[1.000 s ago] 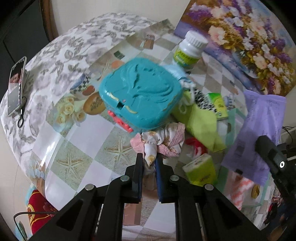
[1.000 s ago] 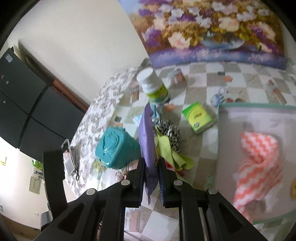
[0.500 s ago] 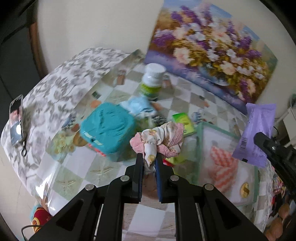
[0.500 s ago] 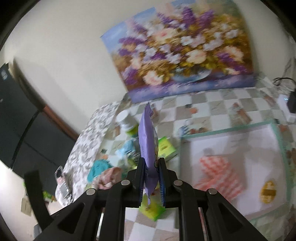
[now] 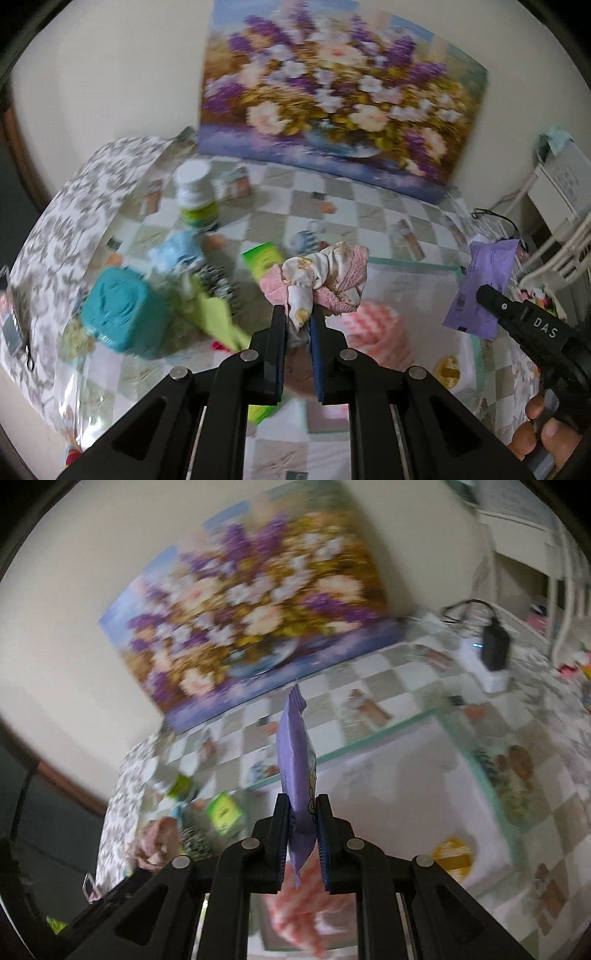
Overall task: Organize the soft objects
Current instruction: 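Carry the cloth bundle and purple packet over the tray with both tools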
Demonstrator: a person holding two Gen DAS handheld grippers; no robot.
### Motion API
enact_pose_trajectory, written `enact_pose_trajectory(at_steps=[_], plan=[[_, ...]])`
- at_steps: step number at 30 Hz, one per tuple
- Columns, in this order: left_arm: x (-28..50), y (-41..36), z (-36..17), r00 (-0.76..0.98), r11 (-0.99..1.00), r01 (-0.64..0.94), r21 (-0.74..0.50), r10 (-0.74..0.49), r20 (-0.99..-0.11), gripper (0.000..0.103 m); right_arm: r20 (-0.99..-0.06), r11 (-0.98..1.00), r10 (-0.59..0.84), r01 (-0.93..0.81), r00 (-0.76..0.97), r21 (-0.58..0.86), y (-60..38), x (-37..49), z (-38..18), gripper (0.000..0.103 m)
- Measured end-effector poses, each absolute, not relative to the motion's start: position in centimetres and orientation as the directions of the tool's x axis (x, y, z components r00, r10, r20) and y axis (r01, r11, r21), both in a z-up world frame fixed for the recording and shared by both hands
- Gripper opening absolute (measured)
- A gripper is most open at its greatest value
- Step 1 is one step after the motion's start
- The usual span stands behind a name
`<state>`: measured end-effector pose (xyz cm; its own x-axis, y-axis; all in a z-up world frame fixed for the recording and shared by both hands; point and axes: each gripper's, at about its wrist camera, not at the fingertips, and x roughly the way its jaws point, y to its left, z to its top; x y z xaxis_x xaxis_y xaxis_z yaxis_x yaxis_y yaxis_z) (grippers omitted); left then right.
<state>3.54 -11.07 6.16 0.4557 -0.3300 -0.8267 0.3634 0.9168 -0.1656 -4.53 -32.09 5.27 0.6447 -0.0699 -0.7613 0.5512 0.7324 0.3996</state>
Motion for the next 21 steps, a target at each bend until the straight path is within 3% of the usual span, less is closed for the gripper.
enact_pose_trajectory(at_steps=[5, 12, 21], plan=[[3.9, -14.7, 5.9, 0.437, 0.891, 0.43, -0.145, -0.346, -0.83, 0.012, -0.757, 0.65, -0.091, 0.615, 0.647, 0.447, -35.9, -6.2, 4.3, 0.015], [4.9, -18.7, 3.2, 0.391, 0.872, 0.471, -0.133, -0.341, -0.855, 0.012, -0.807, 0.606, -0.174, 0.707, 0.564, 0.364, -39.2, -6.8, 2.4, 0.015], [5.7, -22.0, -1.8, 0.316, 0.854, 0.499, -0.147, -0.337, -0.887, 0.013, -0.881, 0.596, -0.103, 0.737, 0.463, 0.318, -40.3, -5.5, -2.6, 0.016]])
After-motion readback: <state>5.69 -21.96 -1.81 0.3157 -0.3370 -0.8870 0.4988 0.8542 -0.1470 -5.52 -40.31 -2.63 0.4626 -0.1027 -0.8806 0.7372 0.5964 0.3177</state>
